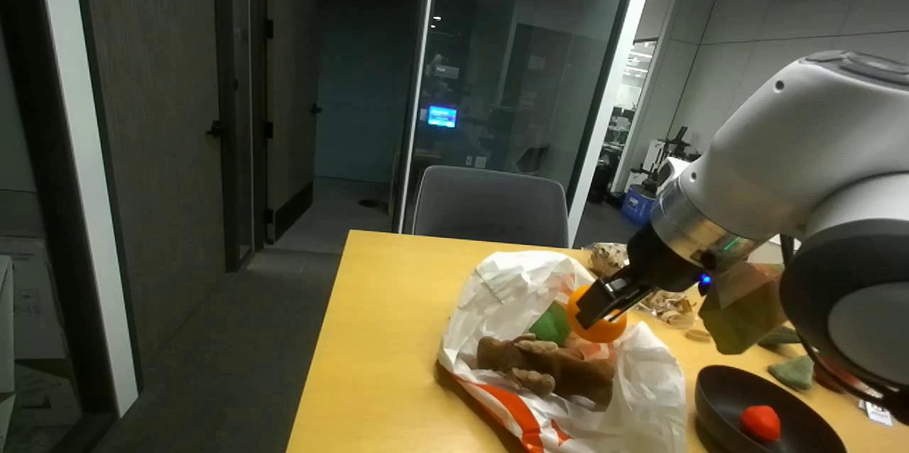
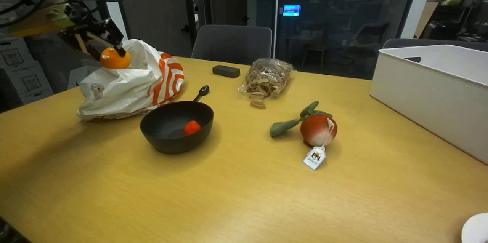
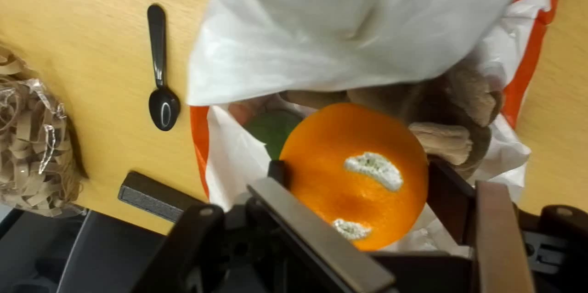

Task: Move the black bowl closer to the plastic bag and move all the objects in it to the plastic bag

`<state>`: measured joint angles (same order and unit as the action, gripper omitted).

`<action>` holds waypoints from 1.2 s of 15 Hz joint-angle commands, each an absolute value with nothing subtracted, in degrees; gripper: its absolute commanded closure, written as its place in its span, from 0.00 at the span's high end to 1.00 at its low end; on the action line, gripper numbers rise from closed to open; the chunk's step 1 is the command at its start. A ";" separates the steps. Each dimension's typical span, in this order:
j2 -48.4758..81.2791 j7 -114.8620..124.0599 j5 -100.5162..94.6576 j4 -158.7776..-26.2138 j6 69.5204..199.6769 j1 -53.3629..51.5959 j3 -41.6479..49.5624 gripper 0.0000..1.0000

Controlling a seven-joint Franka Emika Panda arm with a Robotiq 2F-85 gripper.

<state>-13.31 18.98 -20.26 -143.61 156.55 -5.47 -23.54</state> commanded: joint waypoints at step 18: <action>-8.26 25.40 -17.83 -143.72 155.67 3.35 -18.00 1.00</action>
